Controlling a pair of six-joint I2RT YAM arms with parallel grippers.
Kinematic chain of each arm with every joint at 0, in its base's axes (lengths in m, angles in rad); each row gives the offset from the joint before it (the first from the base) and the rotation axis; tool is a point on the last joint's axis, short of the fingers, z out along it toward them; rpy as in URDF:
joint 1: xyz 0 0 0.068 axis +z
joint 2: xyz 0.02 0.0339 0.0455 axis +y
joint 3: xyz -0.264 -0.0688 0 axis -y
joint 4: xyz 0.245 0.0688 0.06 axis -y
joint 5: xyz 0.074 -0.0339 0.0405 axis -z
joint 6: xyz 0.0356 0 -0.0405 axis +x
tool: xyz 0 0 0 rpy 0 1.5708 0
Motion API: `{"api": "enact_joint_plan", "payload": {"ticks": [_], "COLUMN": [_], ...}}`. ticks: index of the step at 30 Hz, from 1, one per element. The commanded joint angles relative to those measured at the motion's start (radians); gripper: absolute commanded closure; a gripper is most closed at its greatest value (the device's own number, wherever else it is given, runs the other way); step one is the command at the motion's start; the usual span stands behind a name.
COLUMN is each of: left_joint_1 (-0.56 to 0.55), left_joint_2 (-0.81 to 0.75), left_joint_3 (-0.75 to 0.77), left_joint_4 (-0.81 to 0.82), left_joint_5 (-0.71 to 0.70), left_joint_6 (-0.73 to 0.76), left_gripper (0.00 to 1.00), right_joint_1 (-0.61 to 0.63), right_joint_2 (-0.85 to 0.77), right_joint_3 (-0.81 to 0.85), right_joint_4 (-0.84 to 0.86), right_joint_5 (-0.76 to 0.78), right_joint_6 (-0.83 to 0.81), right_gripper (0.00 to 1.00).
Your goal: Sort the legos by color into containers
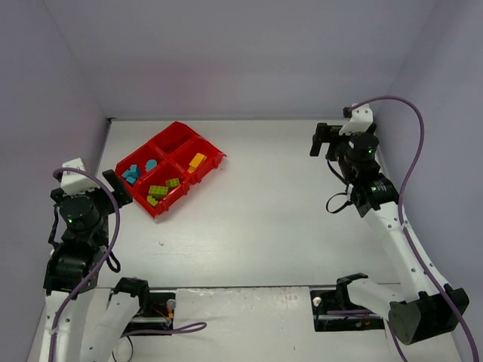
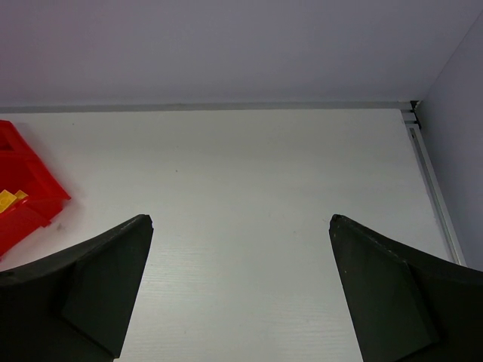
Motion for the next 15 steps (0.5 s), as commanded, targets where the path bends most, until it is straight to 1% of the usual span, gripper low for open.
{"api": "enact_joint_plan", "payload": {"ticks": [1, 15], "left_joint_1": [0.000, 0.000], "left_joint_2": [0.026, 0.021], "left_joint_3": [0.020, 0.023], "left_joint_4": [0.099, 0.085], "left_joint_5": [-0.025, -0.055], "left_joint_6": [-0.017, -0.027], "left_gripper": [0.17, 0.17], "right_joint_1": [0.006, 0.006], "right_joint_2": [-0.026, -0.007], "right_joint_3": [0.000, 0.000], "right_joint_4": [0.100, 0.111], "right_joint_5": [0.022, 0.008], "right_joint_6": [-0.002, -0.001], "right_gripper": [0.00, 0.00]}}
